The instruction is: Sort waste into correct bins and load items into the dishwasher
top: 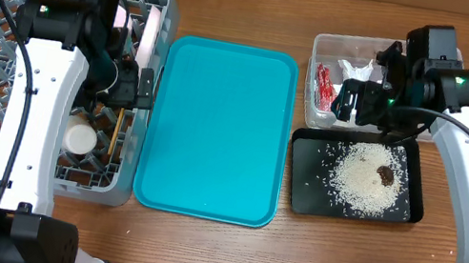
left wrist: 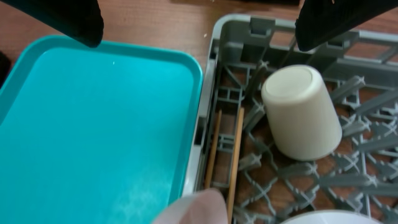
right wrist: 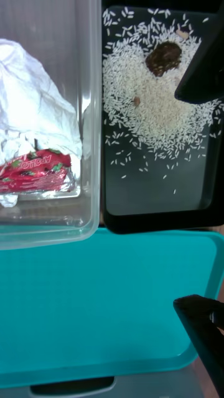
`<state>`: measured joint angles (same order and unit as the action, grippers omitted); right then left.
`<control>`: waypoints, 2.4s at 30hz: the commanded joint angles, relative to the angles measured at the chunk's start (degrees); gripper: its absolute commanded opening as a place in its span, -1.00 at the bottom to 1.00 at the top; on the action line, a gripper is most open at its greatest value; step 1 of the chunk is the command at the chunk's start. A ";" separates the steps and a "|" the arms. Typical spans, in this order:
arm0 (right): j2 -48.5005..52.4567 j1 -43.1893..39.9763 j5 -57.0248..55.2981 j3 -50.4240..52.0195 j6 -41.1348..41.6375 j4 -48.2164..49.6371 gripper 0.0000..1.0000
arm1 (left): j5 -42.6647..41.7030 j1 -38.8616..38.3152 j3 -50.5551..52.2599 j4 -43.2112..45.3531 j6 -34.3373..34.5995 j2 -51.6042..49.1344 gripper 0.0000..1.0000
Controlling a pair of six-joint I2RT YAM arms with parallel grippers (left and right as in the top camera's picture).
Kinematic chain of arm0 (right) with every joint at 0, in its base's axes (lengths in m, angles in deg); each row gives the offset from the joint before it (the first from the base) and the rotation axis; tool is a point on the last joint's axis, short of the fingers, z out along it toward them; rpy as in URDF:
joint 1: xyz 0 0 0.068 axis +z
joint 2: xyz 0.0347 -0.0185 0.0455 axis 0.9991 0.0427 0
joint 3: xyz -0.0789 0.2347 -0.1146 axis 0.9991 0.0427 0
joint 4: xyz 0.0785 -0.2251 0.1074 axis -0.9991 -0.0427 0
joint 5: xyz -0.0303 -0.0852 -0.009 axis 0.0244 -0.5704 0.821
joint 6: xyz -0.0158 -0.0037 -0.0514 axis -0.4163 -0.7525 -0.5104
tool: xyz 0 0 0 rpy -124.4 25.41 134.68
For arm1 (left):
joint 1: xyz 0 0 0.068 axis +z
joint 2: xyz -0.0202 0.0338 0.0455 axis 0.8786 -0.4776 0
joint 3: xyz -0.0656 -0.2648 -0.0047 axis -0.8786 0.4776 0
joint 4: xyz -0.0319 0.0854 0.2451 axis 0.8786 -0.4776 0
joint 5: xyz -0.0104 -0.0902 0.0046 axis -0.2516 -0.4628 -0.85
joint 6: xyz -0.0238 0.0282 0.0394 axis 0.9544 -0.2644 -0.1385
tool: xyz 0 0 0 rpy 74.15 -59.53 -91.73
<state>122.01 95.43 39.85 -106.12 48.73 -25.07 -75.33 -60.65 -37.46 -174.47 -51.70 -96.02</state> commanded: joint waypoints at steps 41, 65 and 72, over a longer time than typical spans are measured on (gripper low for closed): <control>-51.45 -0.22 -7.19 32.39 0.02 6.88 1.00 | -0.92 -0.22 44.87 28.61 -0.79 56.11 1.00; -80.76 -0.22 -10.14 60.72 -1.46 33.92 1.00 | -0.92 -0.20 44.87 28.61 -0.79 56.11 1.00; -89.85 -0.22 -10.19 74.95 -1.49 56.15 1.00 | -0.90 -0.20 44.87 28.61 -0.79 56.11 1.00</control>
<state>34.58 95.41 29.38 -34.30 47.24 28.15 -75.82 -60.65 7.13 -145.92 -52.84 -40.04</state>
